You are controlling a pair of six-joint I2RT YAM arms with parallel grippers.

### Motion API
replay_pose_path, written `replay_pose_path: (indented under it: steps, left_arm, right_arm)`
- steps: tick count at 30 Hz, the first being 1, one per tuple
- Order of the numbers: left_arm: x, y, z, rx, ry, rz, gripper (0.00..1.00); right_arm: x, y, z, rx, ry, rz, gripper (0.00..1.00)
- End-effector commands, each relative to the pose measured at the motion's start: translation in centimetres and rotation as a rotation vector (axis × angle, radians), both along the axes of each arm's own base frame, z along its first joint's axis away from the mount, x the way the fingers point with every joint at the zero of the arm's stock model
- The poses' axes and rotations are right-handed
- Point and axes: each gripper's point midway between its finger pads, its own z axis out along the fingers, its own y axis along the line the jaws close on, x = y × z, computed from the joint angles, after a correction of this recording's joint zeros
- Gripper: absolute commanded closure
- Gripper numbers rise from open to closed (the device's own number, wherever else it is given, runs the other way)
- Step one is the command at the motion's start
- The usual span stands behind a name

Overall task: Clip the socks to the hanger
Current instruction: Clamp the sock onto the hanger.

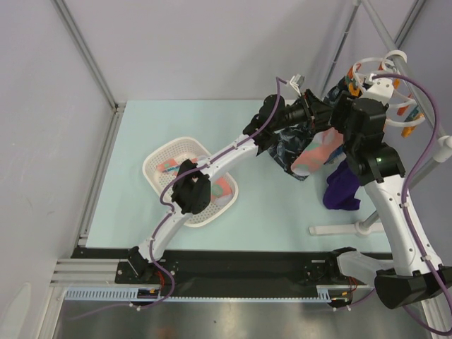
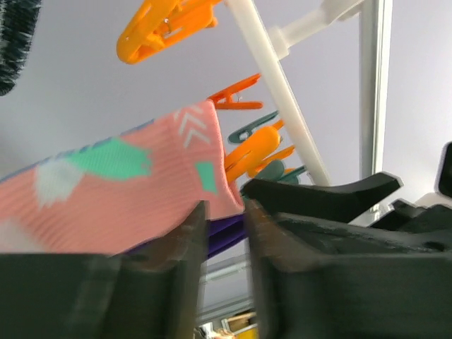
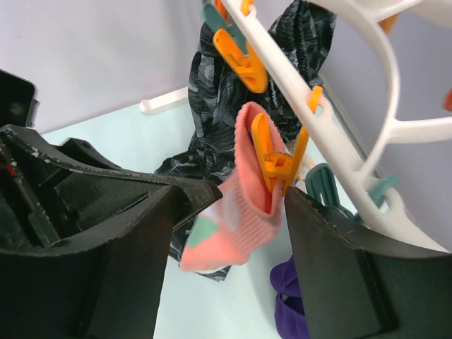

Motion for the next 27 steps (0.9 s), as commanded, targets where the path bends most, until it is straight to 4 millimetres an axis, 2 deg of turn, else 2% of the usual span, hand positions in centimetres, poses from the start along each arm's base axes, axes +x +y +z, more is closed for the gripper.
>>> replay_pose_path:
  steps: [1, 4, 5, 6, 7, 8, 9, 10, 11, 12, 13, 14, 15, 16, 17, 18, 19, 20, 21, 24, 25, 26, 27]
  left_arm:
    - [-1.4, 0.6, 3.2, -0.045, -0.047, -0.011, 0.60]
    - [-2.0, 0.8, 3.3, -0.024, -0.073, -0.019, 0.45]
    - [-2.2, 1.0, 3.6, -0.024, -0.086, -0.021, 0.43]
    - [-2.4, 1.1, 2.7, -0.006, -0.087, -0.032, 0.40]
    - [-2.8, 1.7, 3.9, -0.009, -0.116, -0.027, 0.38]
    - [-3.0, 1.9, 3.8, 0.004, -0.124, -0.026, 0.37]
    - [-3.1, 2.1, 3.6, 0.022, -0.130, -0.023, 0.36]
    - [-3.2, 2.2, 2.2, 0.063, -0.135, -0.019, 0.35]
    - [-3.9, 3.1, 3.7, 0.057, -0.161, -0.013, 0.35]
    - [-4.0, 3.5, 2.0, 0.098, -0.144, -0.010, 0.34]
    - [-4.2, 3.9, 1.8, 0.117, -0.168, 0.002, 0.33]
    - [-5.2, 5.3, 3.7, 0.111, -0.197, 0.013, 0.33]
    - [-5.3, 5.7, 1.3, 0.164, -0.173, 0.017, 0.34]
    - [-5.4, 6.4, 0.9, 0.188, -0.196, 0.039, 0.34]
    - [-5.8, 7.2, 0.9, 0.211, -0.202, 0.051, 0.34]
    - [-6.8, 8.7, 2.8, 0.204, -0.240, 0.068, 0.34]
    - [-7.1, 9.5, 1.4, 0.255, -0.272, 0.079, 0.33]
    - [-7.7, 10.9, 2.7, 0.275, -0.297, 0.115, 0.33]
    - [-8.1, 11.7, 1.8, 0.310, -0.309, 0.128, 0.33]
    - [-9.0, 13.7, 1.8, 0.328, -0.410, 0.173, 0.35]
    - [-9.7, 14.6, 3.1, 0.312, -0.478, 0.185, 0.38]
    - [-9.8, 15.1, 3.3, 0.316, -0.511, 0.195, 0.42]
    - [-9.8, 15.4, 4.0, 0.311, -0.549, 0.211, 0.43]
  right_arm:
    - [-1.3, 0.1, 1.3, 0.014, -0.011, 0.015, 0.31]
    - [-2.0, 0.1, 1.6, 0.021, -0.004, 0.025, 0.30]
    - [-2.2, 0.1, 1.8, 0.023, -0.006, 0.028, 0.30]
    - [-2.6, 0.1, 2.1, 0.025, -0.012, 0.031, 0.29]
    - [-3.0, 0.1, 2.1, 0.029, -0.003, 0.037, 0.29]
    - [-3.2, 0.1, 2.1, 0.030, 0.000, 0.042, 0.28]
    - [-3.5, 0.2, 2.4, 0.035, -0.003, 0.049, 0.27]
    - [-4.0, 0.5, 2.3, 0.037, 0.013, 0.070, 0.27]
    - [-4.3, 0.6, 2.3, 0.042, 0.018, 0.082, 0.27]
    - [-4.6, 0.9, 2.3, 0.047, 0.024, 0.104, 0.27]
    - [-5.0, 1.1, 2.1, 0.047, 0.039, 0.117, 0.27]
    - [-5.4, 1.2, 2.1, 0.050, 0.041, 0.130, 0.28]
    - [-5.7, 1.5, 2.1, 0.054, 0.042, 0.153, 0.28]
    - [-6.4, 1.5, 2.3, 0.054, 0.040, 0.163, 0.28]
    - [-6.7, 1.7, 2.4, 0.054, 0.041, 0.180, 0.29]
    - [-7.0, 1.8, 2.5, 0.052, 0.042, 0.190, 0.29]
    - [-7.4, 2.1, 2.4, 0.058, 0.051, 0.216, 0.29]
    - [-7.8, 2.2, 2.6, 0.060, 0.045, 0.228, 0.30]
    - [-8.1, 2.6, 2.5, 0.066, 0.050, 0.248, 0.30]
    - [-8.7, 3.1, 2.3, 0.083, 0.043, 0.284, 0.38]
    - [-8.6, 3.3, 2.4, 0.088, 0.033, 0.294, 0.44]
    - [-8.4, 3.8, 2.2, 0.094, 0.025, 0.318, 0.52]
    - [-8.4, 4.0, 1.8, 0.099, 0.036, 0.328, 0.56]
